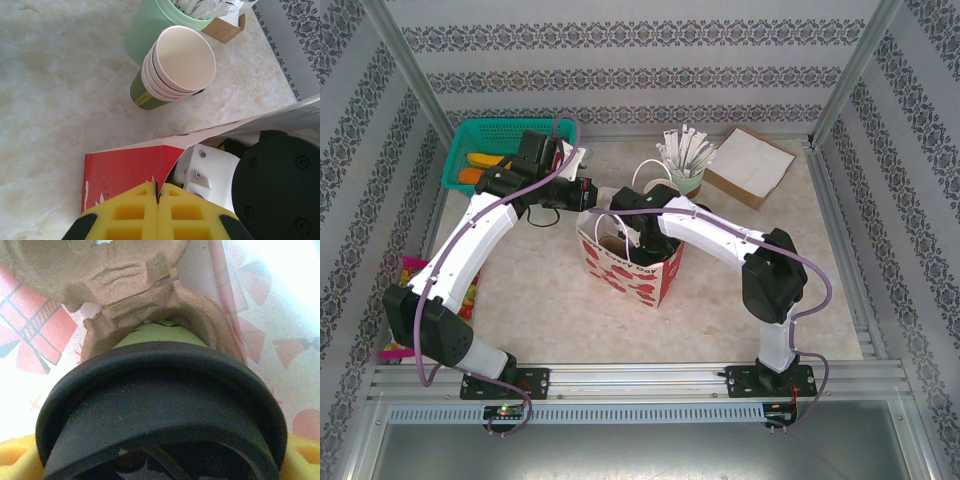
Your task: Pack the takeout coffee
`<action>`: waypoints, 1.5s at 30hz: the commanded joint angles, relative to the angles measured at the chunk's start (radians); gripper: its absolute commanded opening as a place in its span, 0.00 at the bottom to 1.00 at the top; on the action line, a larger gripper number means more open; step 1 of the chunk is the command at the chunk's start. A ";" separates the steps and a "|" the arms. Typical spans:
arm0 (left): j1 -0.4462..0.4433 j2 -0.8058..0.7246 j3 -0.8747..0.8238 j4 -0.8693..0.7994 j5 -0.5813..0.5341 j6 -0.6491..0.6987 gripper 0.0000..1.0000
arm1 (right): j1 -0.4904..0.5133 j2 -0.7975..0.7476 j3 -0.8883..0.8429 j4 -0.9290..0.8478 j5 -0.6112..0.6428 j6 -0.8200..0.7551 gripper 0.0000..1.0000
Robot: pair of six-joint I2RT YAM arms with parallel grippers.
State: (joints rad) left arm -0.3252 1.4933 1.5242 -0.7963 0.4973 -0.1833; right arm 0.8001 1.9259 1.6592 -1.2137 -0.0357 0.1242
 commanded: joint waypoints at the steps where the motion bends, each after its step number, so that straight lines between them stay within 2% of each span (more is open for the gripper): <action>1: 0.013 0.004 0.014 -0.001 0.014 -0.004 0.00 | -0.014 0.005 -0.035 0.024 0.001 0.012 0.66; 16: 0.014 0.003 0.017 -0.004 0.004 0.001 0.00 | -0.020 0.048 0.013 -0.126 0.082 0.048 0.65; 45: 0.013 0.008 0.023 -0.004 0.018 -0.006 0.00 | -0.025 0.083 -0.064 -0.006 0.036 0.064 0.65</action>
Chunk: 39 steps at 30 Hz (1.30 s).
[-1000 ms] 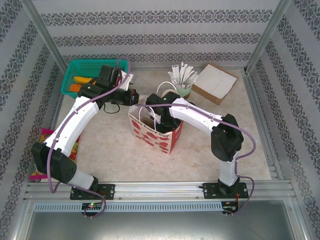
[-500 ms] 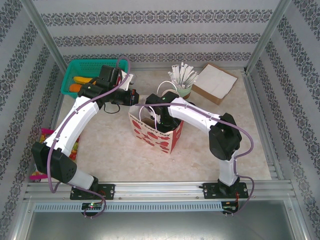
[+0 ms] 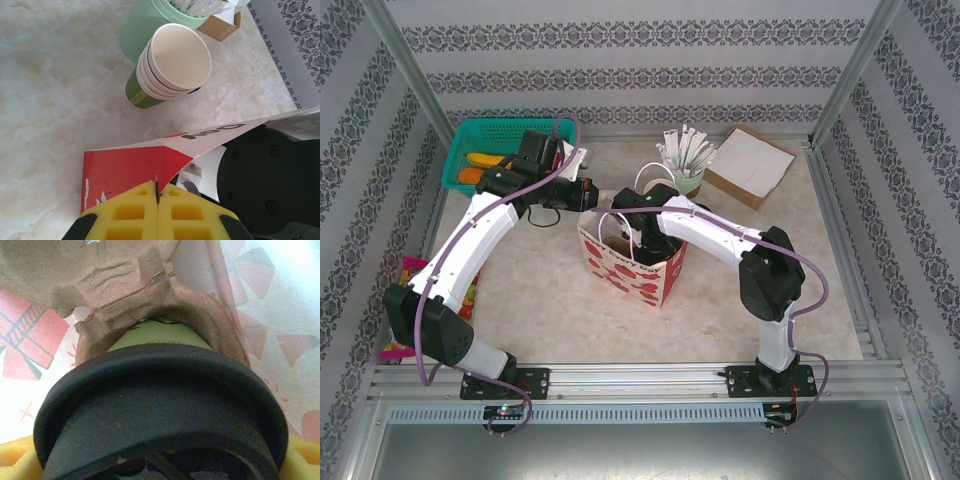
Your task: Pack the takeout coffee
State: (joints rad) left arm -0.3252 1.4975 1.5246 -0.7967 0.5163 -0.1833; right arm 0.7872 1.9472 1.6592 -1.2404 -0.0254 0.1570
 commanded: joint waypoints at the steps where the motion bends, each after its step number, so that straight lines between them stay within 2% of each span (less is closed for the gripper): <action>1: 0.013 0.003 0.023 -0.004 0.000 -0.007 0.00 | -0.012 0.062 -0.066 0.022 0.027 0.031 0.65; 11: 0.013 0.006 0.024 -0.002 0.000 -0.007 0.00 | -0.014 0.064 -0.110 0.084 0.021 0.024 0.64; 29: 0.014 0.015 0.025 -0.002 0.020 -0.007 0.00 | -0.034 0.168 -0.162 0.133 0.020 0.038 0.64; 39: 0.013 0.011 0.025 -0.004 0.022 -0.005 0.00 | -0.034 0.089 -0.084 0.081 -0.020 0.051 0.73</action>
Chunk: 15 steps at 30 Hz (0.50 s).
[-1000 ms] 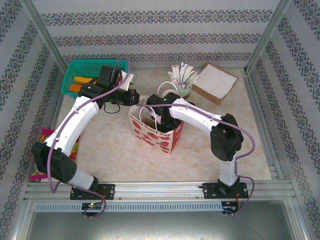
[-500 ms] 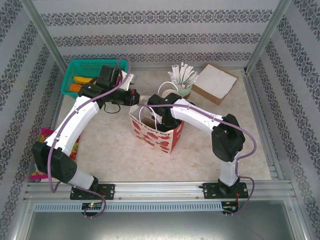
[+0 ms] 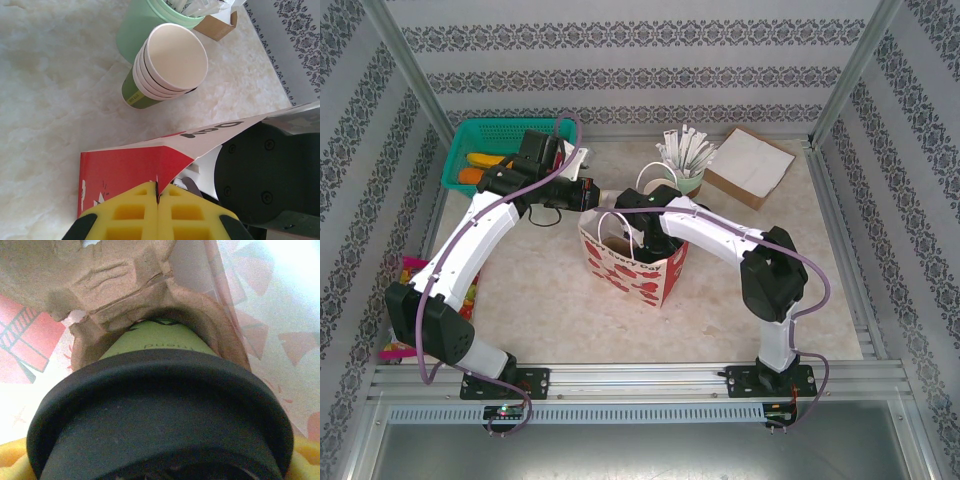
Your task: Pack the takeout coffee
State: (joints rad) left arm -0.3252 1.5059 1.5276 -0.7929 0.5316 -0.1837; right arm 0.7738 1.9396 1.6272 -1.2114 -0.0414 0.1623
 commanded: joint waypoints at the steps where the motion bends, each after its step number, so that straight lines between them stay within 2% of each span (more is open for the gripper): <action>1: 0.013 0.002 0.023 -0.007 0.007 -0.004 0.00 | -0.020 0.079 -0.042 0.053 -0.018 0.047 0.74; 5: 0.013 0.002 0.022 -0.010 0.007 -0.003 0.00 | -0.019 0.033 0.001 0.033 -0.057 0.049 0.85; 9: 0.012 -0.003 0.023 -0.011 0.007 -0.003 0.00 | -0.012 0.004 0.031 0.006 -0.053 0.042 0.90; 10: 0.014 -0.005 0.022 -0.012 0.007 -0.003 0.00 | -0.011 -0.003 0.037 -0.002 -0.051 0.040 0.98; 15: 0.013 -0.009 0.027 -0.018 0.004 -0.002 0.00 | -0.003 -0.021 0.064 -0.028 -0.032 0.030 0.98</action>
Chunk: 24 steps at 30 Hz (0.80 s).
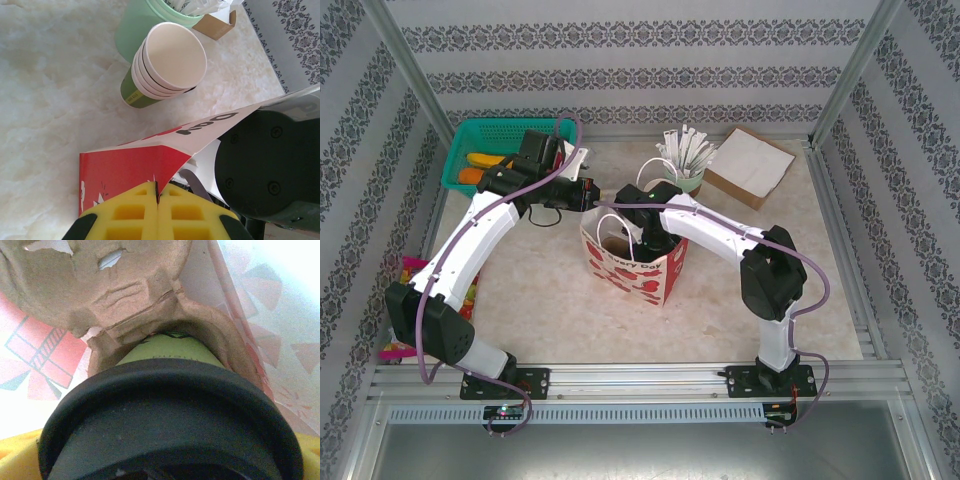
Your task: Pack the takeout coffee
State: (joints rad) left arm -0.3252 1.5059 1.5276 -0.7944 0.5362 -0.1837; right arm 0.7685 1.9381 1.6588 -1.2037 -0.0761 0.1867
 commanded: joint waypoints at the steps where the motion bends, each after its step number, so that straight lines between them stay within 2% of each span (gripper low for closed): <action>1: 0.014 -0.011 0.028 -0.016 -0.001 -0.002 0.00 | 0.003 -0.021 0.037 -0.043 0.005 0.007 0.98; 12: 0.014 -0.012 0.033 -0.026 0.019 -0.004 0.00 | 0.018 -0.038 0.098 -0.093 0.006 0.014 0.98; 24: 0.010 -0.006 0.042 -0.038 0.030 -0.003 0.00 | 0.025 -0.040 0.237 -0.190 0.007 0.030 0.98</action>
State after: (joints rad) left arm -0.3252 1.5059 1.5314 -0.8043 0.5495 -0.1833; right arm 0.7834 1.9354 1.8477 -1.3357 -0.0761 0.2066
